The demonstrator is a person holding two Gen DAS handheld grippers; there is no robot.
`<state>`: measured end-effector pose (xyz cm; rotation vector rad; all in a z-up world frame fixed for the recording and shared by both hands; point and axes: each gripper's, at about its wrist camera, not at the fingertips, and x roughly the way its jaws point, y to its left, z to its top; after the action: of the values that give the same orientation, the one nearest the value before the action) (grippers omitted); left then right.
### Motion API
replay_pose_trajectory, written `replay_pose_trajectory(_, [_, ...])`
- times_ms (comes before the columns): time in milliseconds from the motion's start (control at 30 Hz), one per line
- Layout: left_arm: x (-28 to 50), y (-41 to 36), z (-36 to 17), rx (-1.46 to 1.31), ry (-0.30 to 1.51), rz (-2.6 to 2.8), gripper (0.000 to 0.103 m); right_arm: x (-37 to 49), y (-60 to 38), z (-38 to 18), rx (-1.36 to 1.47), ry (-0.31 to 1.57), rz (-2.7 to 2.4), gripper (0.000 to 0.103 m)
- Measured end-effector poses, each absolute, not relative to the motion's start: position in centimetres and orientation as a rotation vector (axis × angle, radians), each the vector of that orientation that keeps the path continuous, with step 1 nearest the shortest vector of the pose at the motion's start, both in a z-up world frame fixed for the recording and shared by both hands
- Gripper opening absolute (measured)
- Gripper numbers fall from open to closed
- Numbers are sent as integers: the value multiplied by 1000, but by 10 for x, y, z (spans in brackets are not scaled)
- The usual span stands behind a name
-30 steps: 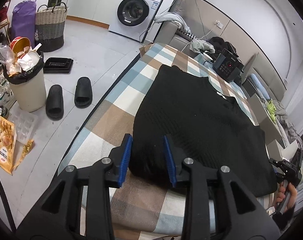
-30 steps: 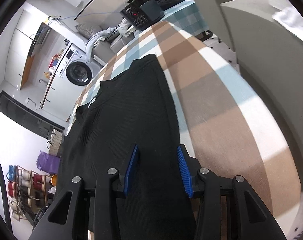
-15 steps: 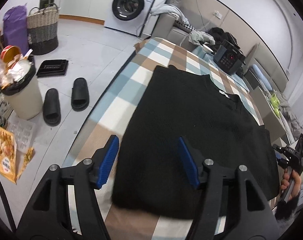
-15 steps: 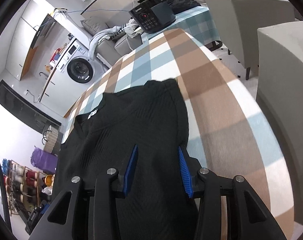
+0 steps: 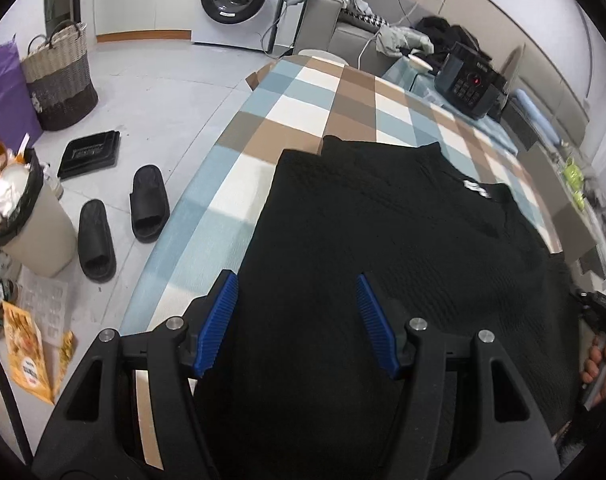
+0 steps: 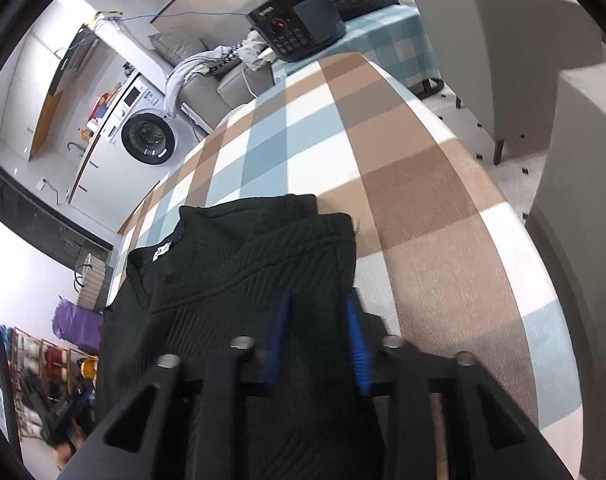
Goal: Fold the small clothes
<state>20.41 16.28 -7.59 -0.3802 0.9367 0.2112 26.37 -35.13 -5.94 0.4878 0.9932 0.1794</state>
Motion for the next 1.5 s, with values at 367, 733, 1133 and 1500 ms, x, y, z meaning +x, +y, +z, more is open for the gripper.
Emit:
replay_pose_trajectory(367, [236, 168, -97, -372, 978, 227, 59, 214, -304, 22, 165, 752, 311, 7])
replay_pose_trajectory(733, [235, 167, -108, -386, 978, 230, 59, 206, -313, 17, 175, 776, 298, 7])
replay_pose_trajectory(1133, [237, 155, -92, -405, 877, 183, 6, 217, -322, -6, 239, 849, 291, 9])
replay_pose_trajectory(1500, [210, 153, -59, -416, 780, 179, 6, 232, -313, -38, 169, 924, 255, 16])
